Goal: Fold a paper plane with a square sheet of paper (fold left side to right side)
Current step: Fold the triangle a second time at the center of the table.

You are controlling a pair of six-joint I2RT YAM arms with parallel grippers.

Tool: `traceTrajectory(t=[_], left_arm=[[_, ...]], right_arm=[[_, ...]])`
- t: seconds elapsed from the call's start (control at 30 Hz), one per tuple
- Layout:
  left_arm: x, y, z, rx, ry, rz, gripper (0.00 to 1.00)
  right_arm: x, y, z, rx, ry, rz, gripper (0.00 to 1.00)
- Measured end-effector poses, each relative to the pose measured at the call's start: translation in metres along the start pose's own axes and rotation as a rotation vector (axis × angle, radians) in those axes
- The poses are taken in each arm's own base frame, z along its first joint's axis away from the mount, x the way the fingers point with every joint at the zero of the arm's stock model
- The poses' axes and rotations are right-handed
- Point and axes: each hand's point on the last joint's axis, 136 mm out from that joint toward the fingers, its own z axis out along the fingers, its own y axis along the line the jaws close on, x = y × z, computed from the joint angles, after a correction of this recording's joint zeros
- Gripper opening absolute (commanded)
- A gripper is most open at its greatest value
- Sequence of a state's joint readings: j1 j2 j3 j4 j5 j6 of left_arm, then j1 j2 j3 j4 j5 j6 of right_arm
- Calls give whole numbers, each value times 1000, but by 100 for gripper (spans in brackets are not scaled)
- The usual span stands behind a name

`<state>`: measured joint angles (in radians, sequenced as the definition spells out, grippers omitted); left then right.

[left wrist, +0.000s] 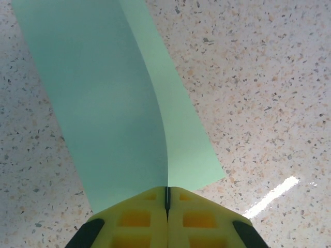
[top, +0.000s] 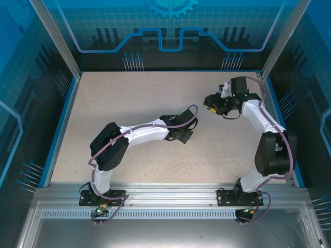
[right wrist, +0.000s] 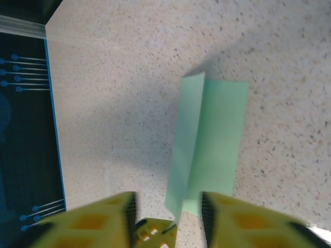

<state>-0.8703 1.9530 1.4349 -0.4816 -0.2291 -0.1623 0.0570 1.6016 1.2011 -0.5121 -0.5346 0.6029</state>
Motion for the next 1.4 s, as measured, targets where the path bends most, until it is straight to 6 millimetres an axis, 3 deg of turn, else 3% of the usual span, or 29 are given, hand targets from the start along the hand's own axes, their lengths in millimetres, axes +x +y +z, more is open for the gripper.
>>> traceTrajectory(t=[0.07,0.23,0.37,0.63,1.03,1.4], left_arm=[[-1,2,-1,25,3,-18,7],[-2,4,0,64,16,-54,8],[0,6,0,76,26,-66,11],[8,13,1,86,66,-79,12],[20,19,0,133,125,-75,13],[3,22,-3,197,117,-73,14]], right_arm=[[24,-14,15,7,59,26,14],[91,-41,62,58,241,88,9],[114,-40,87,79,309,72,9],[127,-45,113,145,353,44,10],[130,-59,115,226,364,39,10],[130,-60,115,237,377,22,11]])
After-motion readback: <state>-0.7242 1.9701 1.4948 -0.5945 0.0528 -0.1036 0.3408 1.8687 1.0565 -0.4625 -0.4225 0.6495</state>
